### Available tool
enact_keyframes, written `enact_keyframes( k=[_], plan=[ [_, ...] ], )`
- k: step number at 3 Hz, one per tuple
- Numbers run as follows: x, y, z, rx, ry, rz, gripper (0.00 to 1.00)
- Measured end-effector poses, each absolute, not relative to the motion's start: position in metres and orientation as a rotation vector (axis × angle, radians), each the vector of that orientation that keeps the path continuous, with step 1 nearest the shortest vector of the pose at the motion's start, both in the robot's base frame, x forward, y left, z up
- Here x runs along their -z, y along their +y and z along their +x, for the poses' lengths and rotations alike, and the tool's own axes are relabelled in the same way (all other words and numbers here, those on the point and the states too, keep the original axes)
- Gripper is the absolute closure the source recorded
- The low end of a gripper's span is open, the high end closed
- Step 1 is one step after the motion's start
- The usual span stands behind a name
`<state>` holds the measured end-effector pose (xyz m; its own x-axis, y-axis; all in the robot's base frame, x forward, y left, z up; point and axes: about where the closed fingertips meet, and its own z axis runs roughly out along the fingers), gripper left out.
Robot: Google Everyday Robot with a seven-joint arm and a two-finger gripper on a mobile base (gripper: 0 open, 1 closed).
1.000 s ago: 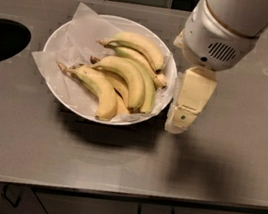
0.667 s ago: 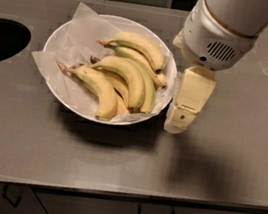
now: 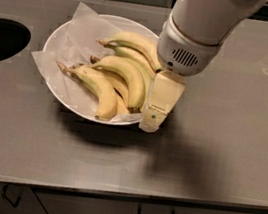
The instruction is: Pick banana from white bowl
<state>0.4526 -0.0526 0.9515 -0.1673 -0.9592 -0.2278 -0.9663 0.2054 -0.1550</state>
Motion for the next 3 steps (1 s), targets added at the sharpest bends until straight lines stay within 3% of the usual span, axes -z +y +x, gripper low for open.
enact_keyframes(
  k=[1, 3],
  plan=[
    [-0.9383, -0.0409, 0.4586, 0.095, 2.307, -1.690, 0.00],
    [-0.9380, -0.0438, 0.4606, 0.101, 2.371, -1.591, 0.00]
  ],
)
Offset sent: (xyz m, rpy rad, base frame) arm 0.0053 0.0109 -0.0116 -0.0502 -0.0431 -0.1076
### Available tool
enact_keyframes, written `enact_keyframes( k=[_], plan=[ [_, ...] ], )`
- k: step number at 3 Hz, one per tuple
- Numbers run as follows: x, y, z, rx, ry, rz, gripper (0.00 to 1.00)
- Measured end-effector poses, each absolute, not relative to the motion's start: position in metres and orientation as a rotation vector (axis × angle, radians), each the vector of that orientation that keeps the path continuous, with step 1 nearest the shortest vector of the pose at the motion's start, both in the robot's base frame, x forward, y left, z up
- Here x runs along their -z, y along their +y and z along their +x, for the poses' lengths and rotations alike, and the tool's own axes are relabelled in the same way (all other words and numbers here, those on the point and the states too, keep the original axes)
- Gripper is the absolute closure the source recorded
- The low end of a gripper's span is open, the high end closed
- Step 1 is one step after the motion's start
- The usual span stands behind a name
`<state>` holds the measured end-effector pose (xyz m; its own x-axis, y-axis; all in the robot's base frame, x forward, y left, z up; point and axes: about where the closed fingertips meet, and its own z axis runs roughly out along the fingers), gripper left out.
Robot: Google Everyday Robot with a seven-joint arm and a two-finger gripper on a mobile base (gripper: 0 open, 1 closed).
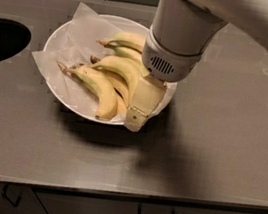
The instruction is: Pick banana from white bowl
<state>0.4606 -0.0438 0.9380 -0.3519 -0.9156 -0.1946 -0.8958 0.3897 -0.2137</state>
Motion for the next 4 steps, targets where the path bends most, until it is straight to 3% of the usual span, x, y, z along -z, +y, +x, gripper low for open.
enact_keyframes(
  k=[4],
  plan=[
    [-0.933, -0.004, 0.474, 0.004, 2.243, -1.500, 0.00]
  ],
)
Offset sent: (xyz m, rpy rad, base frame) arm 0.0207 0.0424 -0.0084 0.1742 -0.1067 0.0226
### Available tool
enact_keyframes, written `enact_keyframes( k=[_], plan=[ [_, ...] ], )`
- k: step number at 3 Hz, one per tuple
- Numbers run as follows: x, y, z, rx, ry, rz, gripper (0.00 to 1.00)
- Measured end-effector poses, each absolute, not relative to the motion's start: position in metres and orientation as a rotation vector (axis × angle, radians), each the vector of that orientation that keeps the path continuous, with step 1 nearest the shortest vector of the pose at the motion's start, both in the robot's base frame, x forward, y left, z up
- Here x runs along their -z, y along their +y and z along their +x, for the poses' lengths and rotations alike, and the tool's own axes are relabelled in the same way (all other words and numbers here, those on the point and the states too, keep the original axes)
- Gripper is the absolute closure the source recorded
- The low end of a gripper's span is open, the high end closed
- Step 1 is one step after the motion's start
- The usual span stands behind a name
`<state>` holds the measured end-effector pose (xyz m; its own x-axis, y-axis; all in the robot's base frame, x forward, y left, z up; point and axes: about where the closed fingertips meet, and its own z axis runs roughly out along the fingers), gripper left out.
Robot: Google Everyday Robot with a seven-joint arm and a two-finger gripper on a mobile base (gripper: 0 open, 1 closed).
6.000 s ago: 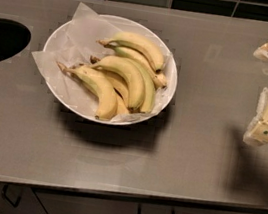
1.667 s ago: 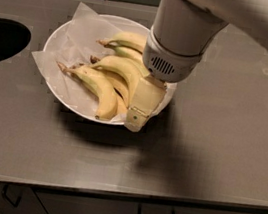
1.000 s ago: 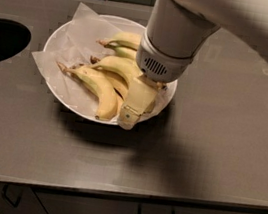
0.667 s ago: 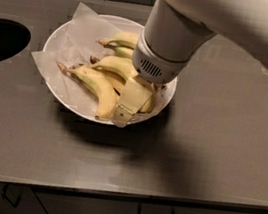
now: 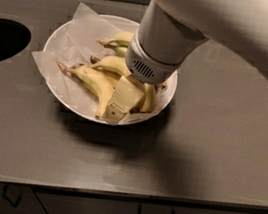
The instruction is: Pick banana from white bowl
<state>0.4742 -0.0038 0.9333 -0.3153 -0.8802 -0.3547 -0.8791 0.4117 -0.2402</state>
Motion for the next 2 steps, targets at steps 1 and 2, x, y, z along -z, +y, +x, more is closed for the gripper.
enact_keyframes(
  k=[1, 2],
  plan=[
    [-0.9358, 0.0003, 0.4753, 0.000, 2.231, -1.488, 0.05],
    [-0.9399, 0.0013, 0.4775, 0.006, 2.223, -1.460, 0.08]
  ],
)
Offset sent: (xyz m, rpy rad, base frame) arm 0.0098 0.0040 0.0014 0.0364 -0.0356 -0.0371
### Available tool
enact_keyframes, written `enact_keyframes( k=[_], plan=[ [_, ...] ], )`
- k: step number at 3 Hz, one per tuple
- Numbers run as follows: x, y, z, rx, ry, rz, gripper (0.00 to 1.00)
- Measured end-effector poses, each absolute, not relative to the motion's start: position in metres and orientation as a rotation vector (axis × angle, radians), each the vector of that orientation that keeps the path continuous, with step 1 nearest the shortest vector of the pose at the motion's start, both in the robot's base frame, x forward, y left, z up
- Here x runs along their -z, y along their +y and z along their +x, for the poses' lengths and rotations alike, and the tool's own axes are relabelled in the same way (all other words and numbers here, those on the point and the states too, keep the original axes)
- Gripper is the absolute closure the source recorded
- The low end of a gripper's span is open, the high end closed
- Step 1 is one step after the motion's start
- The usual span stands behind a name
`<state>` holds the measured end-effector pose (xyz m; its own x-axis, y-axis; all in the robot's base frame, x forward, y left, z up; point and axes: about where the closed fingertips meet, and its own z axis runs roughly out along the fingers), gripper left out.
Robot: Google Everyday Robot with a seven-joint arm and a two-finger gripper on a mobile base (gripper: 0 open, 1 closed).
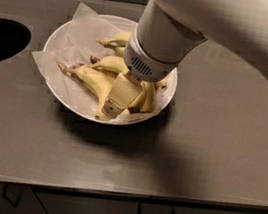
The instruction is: Pick banana from white bowl
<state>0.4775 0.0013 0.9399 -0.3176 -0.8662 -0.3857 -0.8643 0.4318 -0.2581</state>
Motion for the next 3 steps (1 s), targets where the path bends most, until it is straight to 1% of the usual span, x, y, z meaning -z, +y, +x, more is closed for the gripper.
enact_keyframes(
  k=[1, 2, 3],
  plan=[
    [-0.940, 0.001, 0.481, 0.013, 2.224, -1.450, 0.12],
    [-0.936, 0.001, 0.486, 0.021, 2.242, -1.445, 0.20],
    [-0.930, 0.002, 0.493, 0.020, 2.253, -1.443, 0.31]
  ],
)
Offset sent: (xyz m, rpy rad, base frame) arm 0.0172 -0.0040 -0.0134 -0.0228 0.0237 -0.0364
